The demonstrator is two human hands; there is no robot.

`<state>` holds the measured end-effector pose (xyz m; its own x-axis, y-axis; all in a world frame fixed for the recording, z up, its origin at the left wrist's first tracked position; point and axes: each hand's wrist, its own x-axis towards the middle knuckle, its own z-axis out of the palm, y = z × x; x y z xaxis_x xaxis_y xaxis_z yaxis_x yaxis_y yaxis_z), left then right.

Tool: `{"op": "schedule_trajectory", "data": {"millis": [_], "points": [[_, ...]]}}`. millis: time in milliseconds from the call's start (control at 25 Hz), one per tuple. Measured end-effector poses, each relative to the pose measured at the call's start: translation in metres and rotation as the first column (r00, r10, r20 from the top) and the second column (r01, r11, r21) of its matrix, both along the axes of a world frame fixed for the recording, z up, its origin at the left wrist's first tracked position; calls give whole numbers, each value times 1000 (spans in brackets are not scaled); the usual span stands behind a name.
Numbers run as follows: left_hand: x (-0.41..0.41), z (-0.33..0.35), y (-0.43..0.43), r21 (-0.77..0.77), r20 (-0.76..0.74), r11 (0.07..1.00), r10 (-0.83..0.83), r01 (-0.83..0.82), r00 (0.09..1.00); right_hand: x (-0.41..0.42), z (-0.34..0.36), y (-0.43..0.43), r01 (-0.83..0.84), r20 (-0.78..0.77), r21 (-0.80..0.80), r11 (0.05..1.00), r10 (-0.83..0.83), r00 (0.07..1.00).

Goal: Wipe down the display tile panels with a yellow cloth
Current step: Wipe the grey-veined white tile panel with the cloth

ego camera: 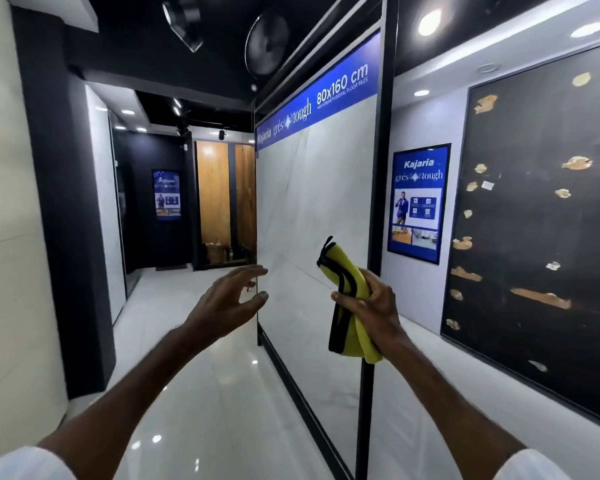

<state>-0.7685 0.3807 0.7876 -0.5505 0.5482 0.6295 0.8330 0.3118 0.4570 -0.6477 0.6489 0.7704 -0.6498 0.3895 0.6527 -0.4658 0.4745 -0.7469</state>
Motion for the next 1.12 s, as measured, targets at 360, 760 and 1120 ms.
{"op": "schedule_trajectory", "data": {"millis": [360,760,1120], "points": [[-288,27,96,93,-106,978,-179,189,978,-257,23,82,89,-83,-84,992,-96,992],[-516,100,311,260,-197,789,-521,556,831,-410,101,188,499,-238,-86,862,-504,830],[-590,144,469,264,-432,654,-577,709,693,-475,185,280,969,-796,186,-160,-603,53]]}}
